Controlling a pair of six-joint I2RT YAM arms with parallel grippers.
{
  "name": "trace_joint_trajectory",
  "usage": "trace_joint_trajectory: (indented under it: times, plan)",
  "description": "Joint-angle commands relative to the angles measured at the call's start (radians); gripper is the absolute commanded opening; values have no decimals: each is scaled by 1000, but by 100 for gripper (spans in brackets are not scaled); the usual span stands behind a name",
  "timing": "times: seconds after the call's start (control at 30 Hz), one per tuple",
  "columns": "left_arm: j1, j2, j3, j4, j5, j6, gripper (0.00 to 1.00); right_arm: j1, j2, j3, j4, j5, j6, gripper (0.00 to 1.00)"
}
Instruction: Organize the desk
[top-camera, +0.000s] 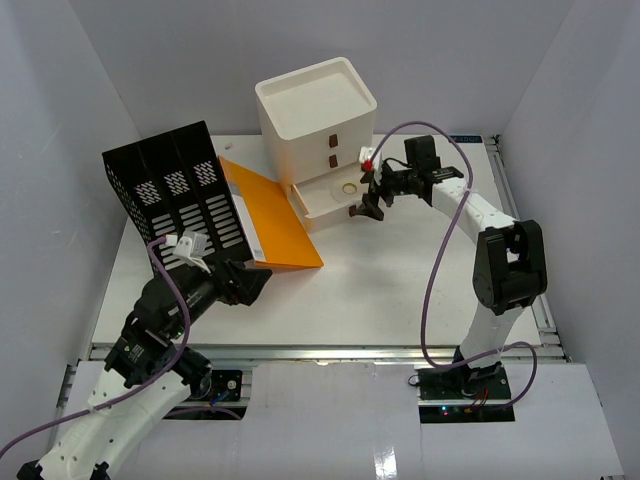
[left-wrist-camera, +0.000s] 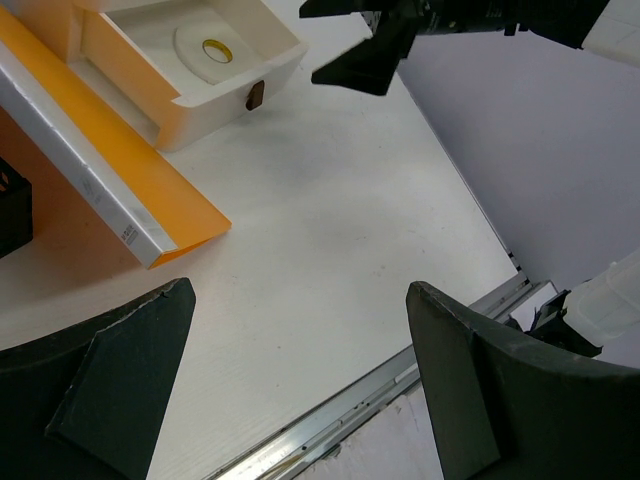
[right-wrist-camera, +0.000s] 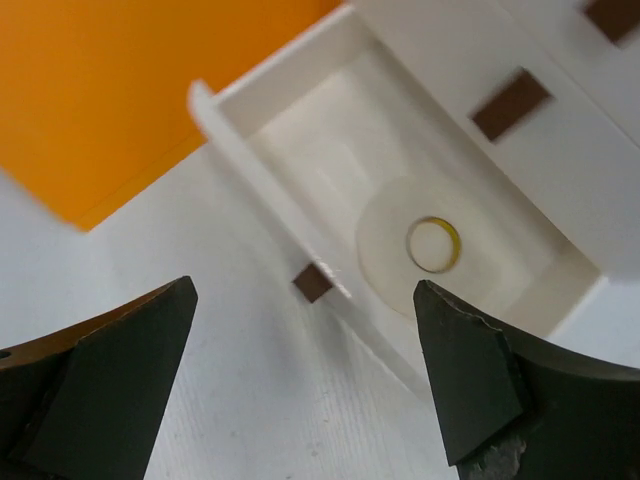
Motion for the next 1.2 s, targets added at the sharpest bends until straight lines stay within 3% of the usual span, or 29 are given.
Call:
trace_joint_trajectory:
  times: [0.0,0.07,0.13,0.23,0.43,0.57,0.67,0.73,0.8,0.83,0.9,1.17]
  plan:
    - [6,-34,-5,-24,-16,6,98,5,-36,-82,-396,-233,-946,96]
    - [6,-41,-6,-34,-22,5,98,6,-12,-53,-436,-135,-1023,82]
    - [5,-48,-7,-40,-25,4,98,8,44,9,-482,-52,-1047,54]
    - [7,-57,-11,-47,-30,1,98,8,84,72,-503,23,-1046,43]
    - [7,-51,-18,-47,-34,-1,98,43,169,134,-506,130,-1094,32]
    - [7,-38,-18,-45,-36,1,98,86,237,172,-423,220,-1024,24]
    - [7,-35,-21,-44,-34,2,98,114,265,154,-324,257,-938,26]
    - [7,-27,-19,-42,-36,5,98,149,263,84,-136,342,-861,42]
    - [7,-14,-18,-42,-36,7,98,171,246,28,89,387,-798,73]
    - [7,-10,-16,-40,-36,7,98,180,240,4,163,407,-770,83]
    - [7,2,-12,-36,-36,9,98,199,244,-6,264,444,-705,94]
    - [7,27,1,-24,-36,13,98,212,324,100,306,488,-649,90]
